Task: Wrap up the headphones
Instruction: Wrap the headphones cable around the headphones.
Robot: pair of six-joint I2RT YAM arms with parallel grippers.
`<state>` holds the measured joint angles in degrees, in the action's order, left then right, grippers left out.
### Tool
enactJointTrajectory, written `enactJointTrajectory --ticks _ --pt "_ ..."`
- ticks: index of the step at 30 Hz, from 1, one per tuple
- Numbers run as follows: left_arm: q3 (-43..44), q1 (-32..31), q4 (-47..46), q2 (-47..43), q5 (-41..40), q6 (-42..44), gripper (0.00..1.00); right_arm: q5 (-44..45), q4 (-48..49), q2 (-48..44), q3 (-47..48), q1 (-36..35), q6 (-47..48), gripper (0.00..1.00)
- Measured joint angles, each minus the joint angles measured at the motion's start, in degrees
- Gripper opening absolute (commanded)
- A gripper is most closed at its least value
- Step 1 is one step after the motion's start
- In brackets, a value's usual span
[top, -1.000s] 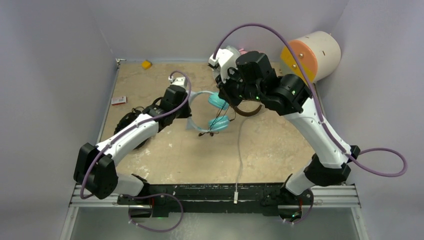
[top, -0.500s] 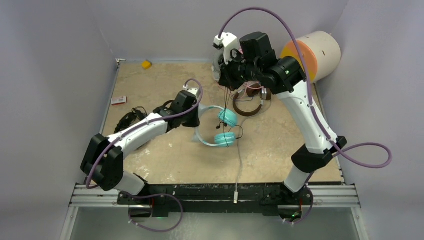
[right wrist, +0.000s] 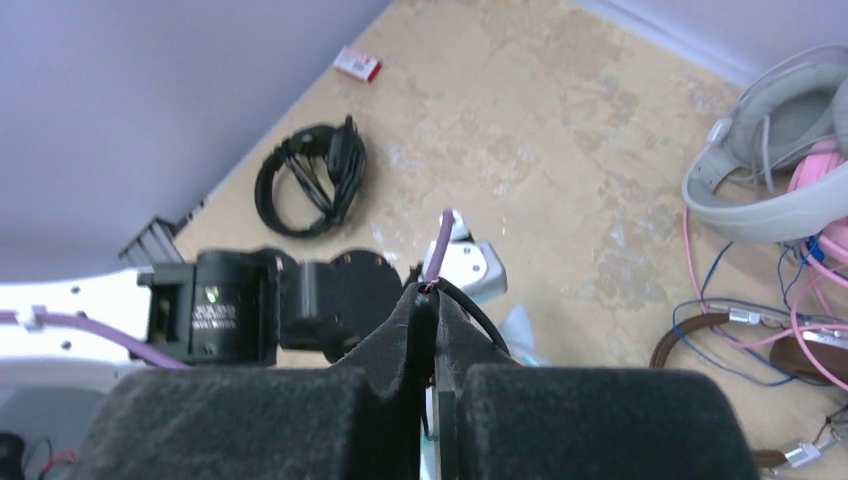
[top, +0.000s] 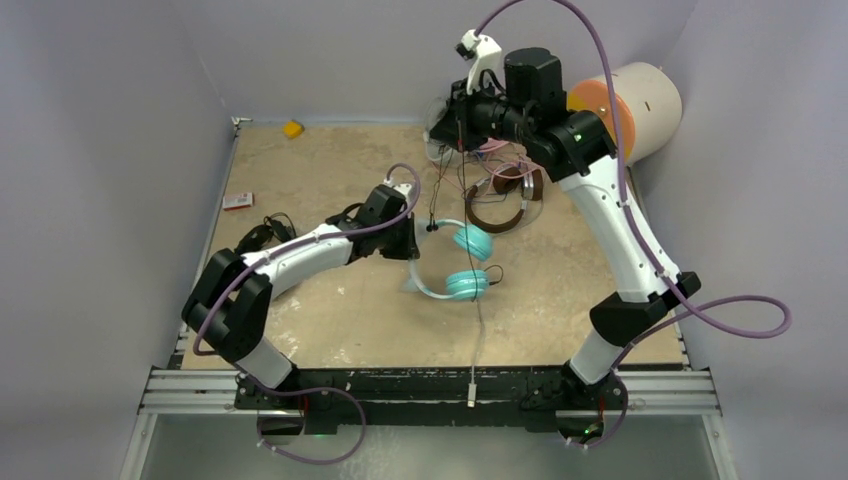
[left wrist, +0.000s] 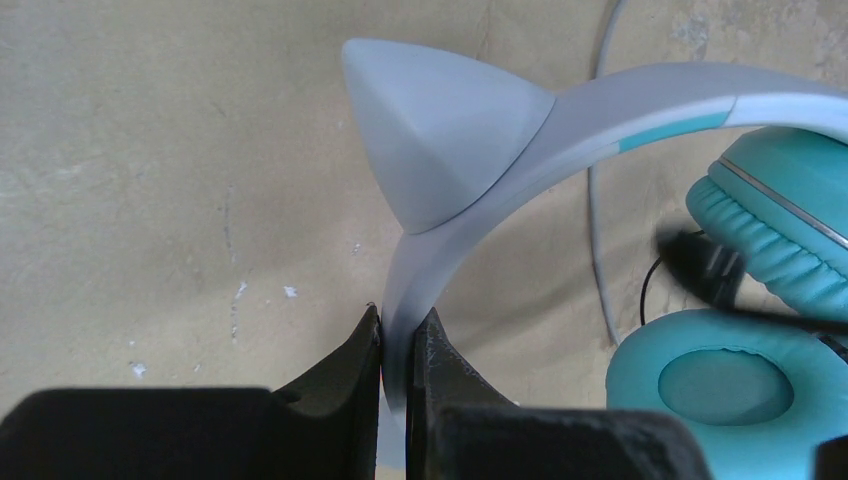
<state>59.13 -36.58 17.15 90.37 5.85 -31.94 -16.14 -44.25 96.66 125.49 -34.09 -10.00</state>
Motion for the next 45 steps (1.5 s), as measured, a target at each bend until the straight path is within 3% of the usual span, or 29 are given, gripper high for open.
enactJointTrajectory --ticks 15,24,35,45 --pt "3.15 -1.27 -5.75 5.25 6.12 -7.58 0.00 4.94 18.08 -3.48 -8.39 1.86 -6.54 0.00" --pt "13.99 -2.23 -8.92 12.55 6.32 -12.31 0.00 11.19 27.47 -7.19 -17.68 1.90 -9.05 0.00" --pt "7.26 -8.04 -14.05 12.83 5.29 -16.98 0.00 23.61 34.27 -5.95 -22.01 1.90 -10.51 0.00" --pt "6.91 -9.01 -15.32 12.83 1.33 -18.47 0.00 36.33 35.69 -0.55 -21.99 1.90 -11.04 0.00"
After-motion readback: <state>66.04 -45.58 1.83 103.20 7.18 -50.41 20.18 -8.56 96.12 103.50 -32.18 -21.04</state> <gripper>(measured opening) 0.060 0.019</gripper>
